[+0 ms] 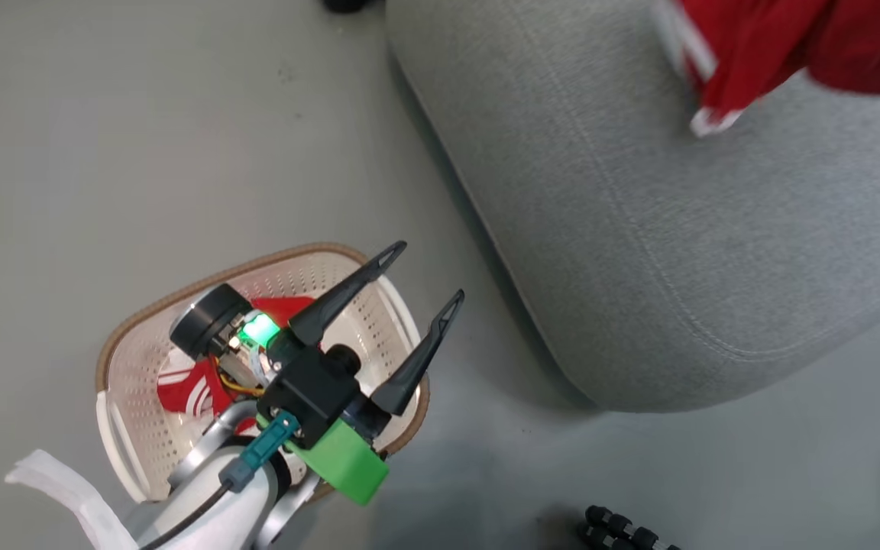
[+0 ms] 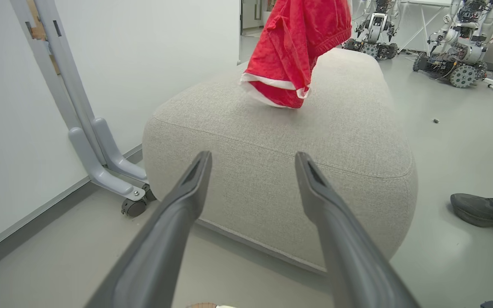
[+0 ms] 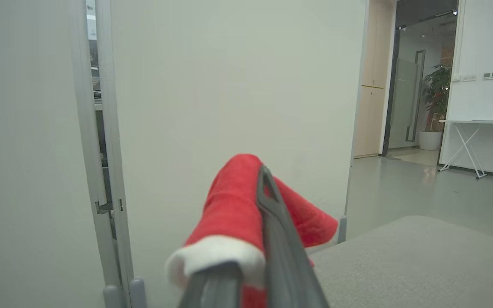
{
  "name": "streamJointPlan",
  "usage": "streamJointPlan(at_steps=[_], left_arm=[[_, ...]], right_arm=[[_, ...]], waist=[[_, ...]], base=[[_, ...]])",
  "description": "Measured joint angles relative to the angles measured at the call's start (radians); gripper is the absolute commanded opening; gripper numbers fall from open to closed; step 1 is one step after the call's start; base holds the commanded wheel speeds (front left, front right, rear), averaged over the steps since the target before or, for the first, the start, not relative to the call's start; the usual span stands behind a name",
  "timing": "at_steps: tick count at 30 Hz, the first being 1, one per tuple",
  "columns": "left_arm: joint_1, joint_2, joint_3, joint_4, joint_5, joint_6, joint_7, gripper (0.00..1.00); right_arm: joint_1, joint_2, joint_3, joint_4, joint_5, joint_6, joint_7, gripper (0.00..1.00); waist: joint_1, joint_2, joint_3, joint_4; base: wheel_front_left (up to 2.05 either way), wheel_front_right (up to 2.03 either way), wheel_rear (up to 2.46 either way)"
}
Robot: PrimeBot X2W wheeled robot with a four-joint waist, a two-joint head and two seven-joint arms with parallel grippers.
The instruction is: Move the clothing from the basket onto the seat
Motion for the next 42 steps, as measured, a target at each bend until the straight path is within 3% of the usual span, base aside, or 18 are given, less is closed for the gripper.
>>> streamJointPlan(at_steps=[6, 15, 16, 17, 18, 19, 20, 25, 32, 42], left_arm=[[-0.047, 0.019, 0.010, -0.010, 0.011, 0.000, -0.004, 1.00], [-0.078, 0.023, 0.001, 0.001, 0.014, -0.001, -0.019, 1.00], [-0.079, 0.023, 0.001, 0.004, 0.013, 0.000, -0.022, 1.00], [-0.080, 0.022, 0.001, 0.008, 0.013, 0.000, -0.023, 1.00], [-0.080, 0.022, 0.001, 0.012, 0.012, 0.000, -0.026, 1.00], [-0.080, 0.022, 0.001, 0.014, 0.011, 0.001, -0.027, 1.00], [-0.080, 0.021, 0.001, 0.018, 0.008, 0.002, -0.027, 1.00], [-0.076, 0.017, 0.001, 0.027, 0.002, 0.017, -0.044, 1.00], [-0.057, 0.014, 0.011, 0.042, -0.012, 0.041, -0.071, 1.00], [-0.006, -0.024, 0.044, 0.105, -0.049, 0.103, -0.142, 1.00]], right_arm=[[-0.075, -0.045, -0.030, 0.053, -0.023, 0.000, 0.038, 0.00], [0.048, 0.017, -0.023, 0.279, -0.032, 0.000, -0.023, 0.00], [0.064, 0.028, -0.021, 0.300, -0.031, 0.000, -0.032, 0.09], [0.081, 0.040, -0.018, 0.321, -0.030, 0.000, -0.040, 0.33], [0.098, 0.051, -0.015, 0.340, -0.028, 0.000, -0.048, 0.67], [0.112, 0.060, -0.015, 0.351, -0.024, 0.000, -0.054, 0.94], [0.130, 0.069, -0.012, 0.360, -0.020, 0.000, -0.058, 1.00], [0.223, 0.121, -0.021, 0.333, -0.008, 0.000, -0.067, 1.00], [0.418, 0.203, -0.052, 0.101, -0.040, 0.000, -0.069, 1.00], [0.680, 0.272, 0.016, -0.227, -0.138, 0.000, -0.069, 1.00]], waist=[[0.0000, 0.0000, 0.083, 0.052], [0.0000, 0.0000, 0.174, 0.115], [0.0000, 0.0000, 0.178, 0.120], [0.0000, 0.0000, 0.181, 0.124], [0.0000, 0.0000, 0.181, 0.125], [0.0000, 0.0000, 0.180, 0.125], [0.0000, 0.0000, 0.177, 0.124], [-0.0001, 0.0000, 0.149, 0.112], [-0.0002, 0.0000, 0.088, 0.095], [-0.0002, 0.0000, -0.017, 0.119]], base=[[0.00, 0.00, 0.00], [0.00, 0.00, 0.00], [0.00, 0.00, 0.00], [0.00, 0.00, 0.00], [0.00, 0.00, 0.00], [0.00, 0.00, 0.00], [0.00, 0.00, 0.00], [0.00, 0.00, 0.00], [0.00, 0.00, 0.00], [0.00, 0.00, 0.00]])
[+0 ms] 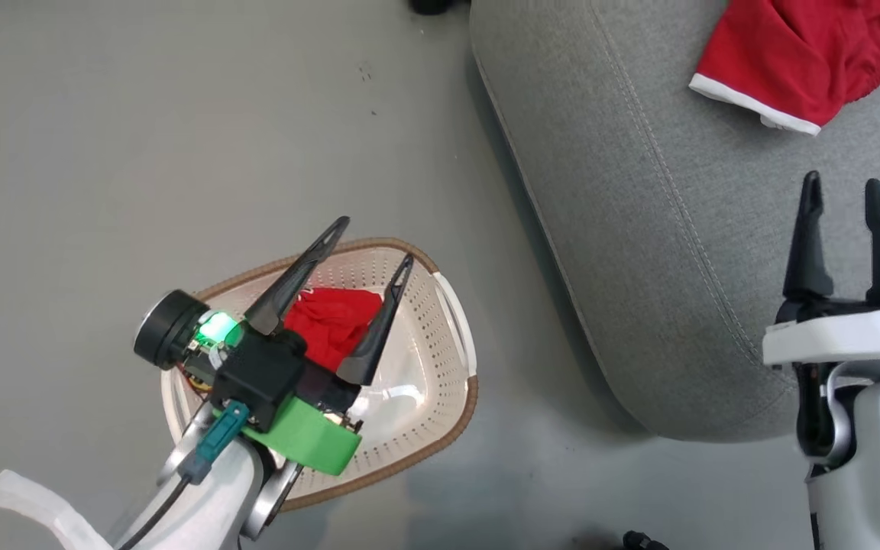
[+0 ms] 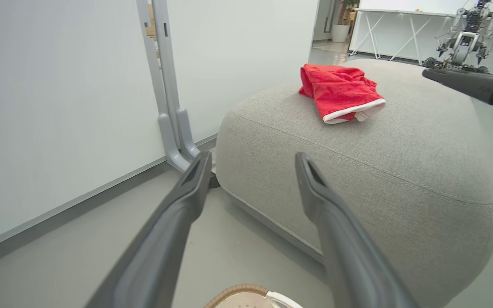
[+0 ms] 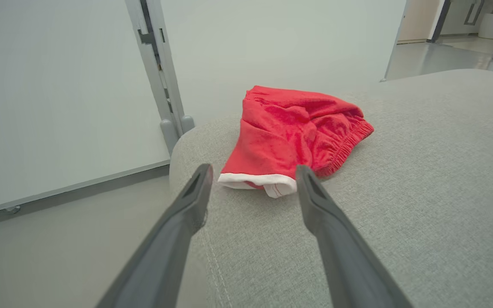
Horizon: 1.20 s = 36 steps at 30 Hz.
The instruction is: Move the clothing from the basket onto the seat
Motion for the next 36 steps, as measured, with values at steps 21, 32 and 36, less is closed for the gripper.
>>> streamJointPlan(at_steps=[21, 32, 36], left_arm=[[0.185, -0.120, 0.287, 0.082, -0.028, 0.086, -0.039, 1.00], [0.289, -0.169, 0.427, 0.120, 0.014, 0.037, -0.039, 1.00], [0.317, -0.185, 0.451, 0.139, 0.030, 0.015, -0.039, 1.00]], right_arm=[[0.221, 0.014, 0.202, -0.244, -0.092, 0.000, 0.128, 1.00], [0.290, 0.014, 0.200, -0.259, -0.102, 0.000, 0.174, 1.00], [0.318, 0.014, 0.202, -0.256, -0.095, 0.000, 0.182, 1.00]], waist=[[0.0000, 0.0000, -0.197, 0.223], [0.0000, 0.0000, -0.303, 0.288], [0.0000, 0.0000, -0.335, 0.293]], base=[[0.00, 0.00, 0.00], [0.00, 0.00, 0.00], [0.00, 0.00, 0.00]])
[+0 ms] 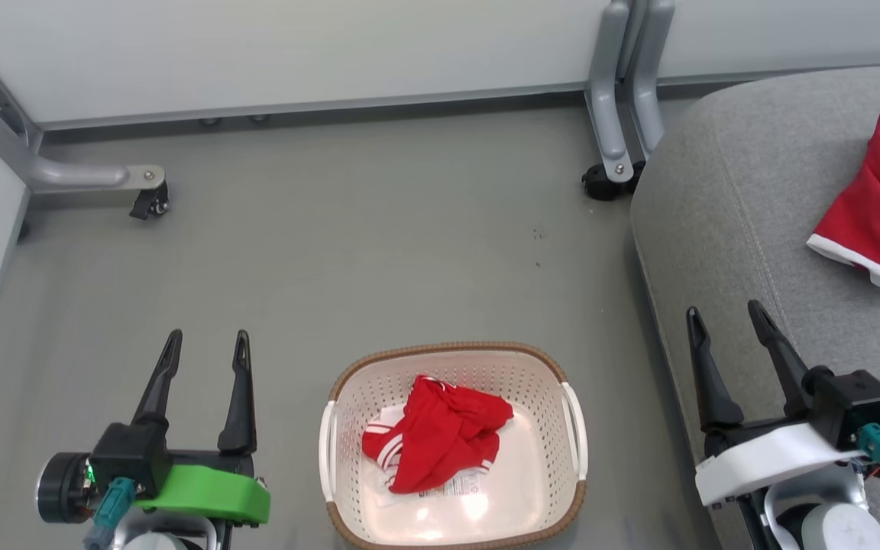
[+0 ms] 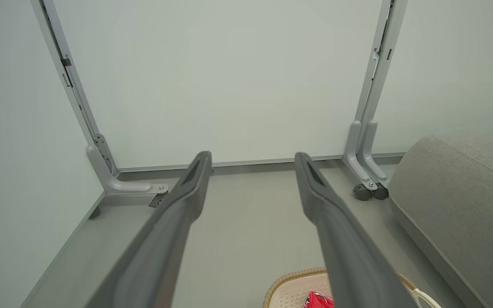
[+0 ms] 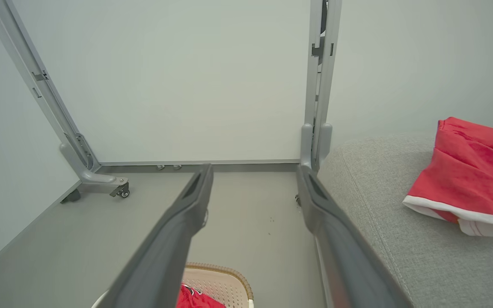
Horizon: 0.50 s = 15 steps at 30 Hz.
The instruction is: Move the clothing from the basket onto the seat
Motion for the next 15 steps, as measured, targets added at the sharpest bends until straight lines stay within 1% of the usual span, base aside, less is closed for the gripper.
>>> streamJointPlan(at_steps=[6, 15], left_arm=[[0.040, -0.019, 0.020, 0.023, 0.026, -0.029, 0.000, 1.00], [0.086, -0.046, 0.041, 0.051, 0.045, -0.049, 0.000, 1.00]], right_arm=[[0.035, 0.000, 0.014, 0.006, 0.002, 0.000, 0.009, 1.00], [0.064, 0.000, 0.032, 0.005, 0.002, 0.000, 0.022, 1.00]], waist=[[0.0000, 0.0000, -0.040, -0.004], [0.0000, 0.0000, -0.088, -0.009]], base=[[0.00, 0.00, 0.00], [0.00, 0.00, 0.00]])
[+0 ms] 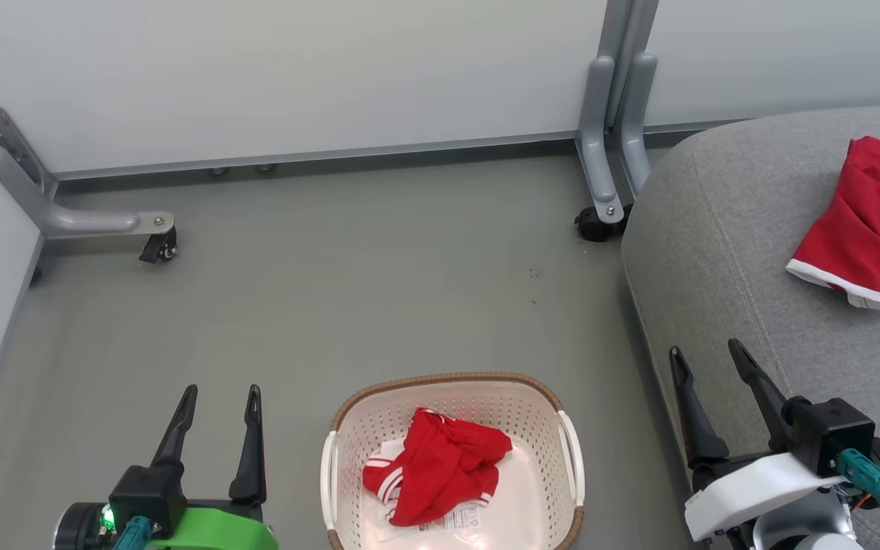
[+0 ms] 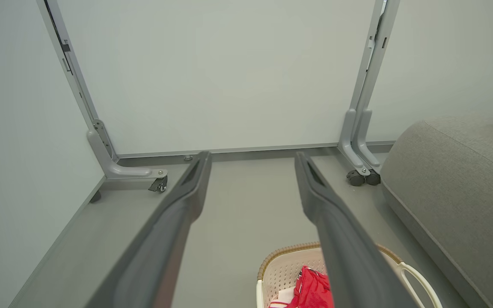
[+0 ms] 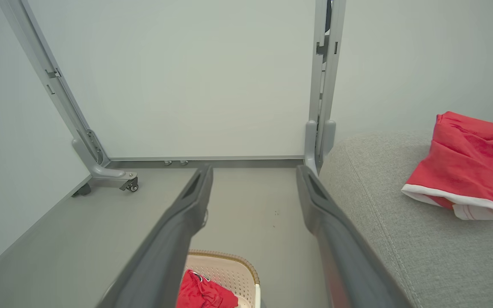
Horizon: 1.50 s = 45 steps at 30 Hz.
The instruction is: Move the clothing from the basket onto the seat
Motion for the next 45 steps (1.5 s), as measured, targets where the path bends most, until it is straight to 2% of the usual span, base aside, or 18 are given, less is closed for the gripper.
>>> streamJointPlan(at_steps=[14, 32, 39, 45], left_arm=[[0.008, -0.020, 0.030, 0.024, 0.026, -0.019, 0.000, 1.00], [-0.004, -0.032, 0.049, 0.028, 0.054, -0.034, 0.000, 1.00], [-0.101, -0.037, -0.024, 0.068, 0.085, -0.052, -0.001, 1.00], [-0.227, -0.045, -0.116, 0.147, 0.084, -0.068, -0.001, 1.00]], right_arm=[[0.011, 0.000, 0.007, -0.007, 0.000, 0.000, 0.010, 1.00], [0.002, 0.000, 0.010, -0.017, -0.002, 0.000, 0.013, 1.00], [-0.038, 0.000, 0.006, -0.037, -0.007, 0.000, 0.012, 1.00], [-0.102, 0.000, 0.014, -0.068, -0.013, 0.000, 0.006, 1.00]], waist=[[0.0000, 0.0000, -0.017, 0.002], [0.0000, 0.0000, 0.014, -0.002], [0.0000, 0.0000, 0.066, -0.001], [0.0000, 0.0000, 0.154, -0.009]], base=[[0.00, 0.00, 0.00], [0.00, 0.00, 0.00], [0.00, 0.00, 0.00], [0.00, 0.00, 0.00]])
